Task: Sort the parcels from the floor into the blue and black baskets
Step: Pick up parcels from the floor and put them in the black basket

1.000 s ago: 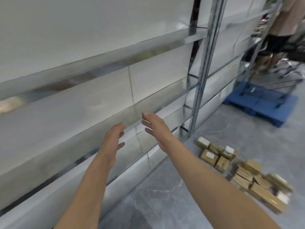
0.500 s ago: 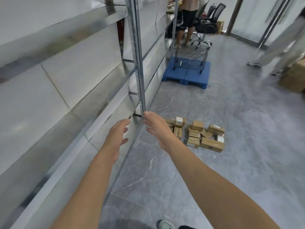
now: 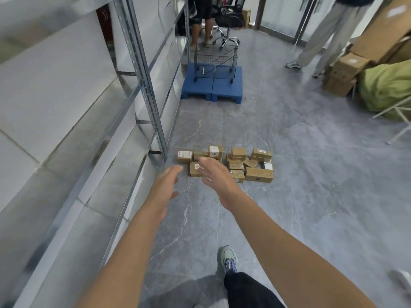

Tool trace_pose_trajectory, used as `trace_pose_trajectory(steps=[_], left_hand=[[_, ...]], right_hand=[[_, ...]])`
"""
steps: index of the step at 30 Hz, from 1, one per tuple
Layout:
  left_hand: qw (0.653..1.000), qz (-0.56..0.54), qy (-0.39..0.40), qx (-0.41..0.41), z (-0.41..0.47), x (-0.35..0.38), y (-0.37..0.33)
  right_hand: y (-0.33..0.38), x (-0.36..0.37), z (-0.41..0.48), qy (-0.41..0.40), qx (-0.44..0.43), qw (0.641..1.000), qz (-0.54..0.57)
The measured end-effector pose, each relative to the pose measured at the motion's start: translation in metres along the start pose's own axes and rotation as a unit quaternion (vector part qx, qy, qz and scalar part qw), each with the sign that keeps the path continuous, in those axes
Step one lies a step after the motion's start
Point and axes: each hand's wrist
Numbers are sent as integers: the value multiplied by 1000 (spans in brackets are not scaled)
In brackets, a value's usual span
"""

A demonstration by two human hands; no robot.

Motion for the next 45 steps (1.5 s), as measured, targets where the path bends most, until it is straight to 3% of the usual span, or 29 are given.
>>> trace_pose_trajectory(steps=[9, 20, 27, 45], left_hand=[[999, 34, 28, -29, 62, 63, 6], [990, 61, 83, -94, 176, 245, 22], [980, 86, 116, -134, 243, 313, 35], [943, 158, 134, -260, 561, 435, 119]], right_hand=[[-23, -61, 48, -28, 23, 999, 14], [-70, -248, 122, -112, 85, 988, 58], [-95, -333, 163, -153, 133, 976, 83], [-194, -485, 412, -241, 302, 918, 91]])
Point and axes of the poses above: each hand's wrist, its own z-axis towards the middle knuckle, its own x-axis out of the palm, y = z × x, and after that the axes turned 13 degrees about -z, right-handed
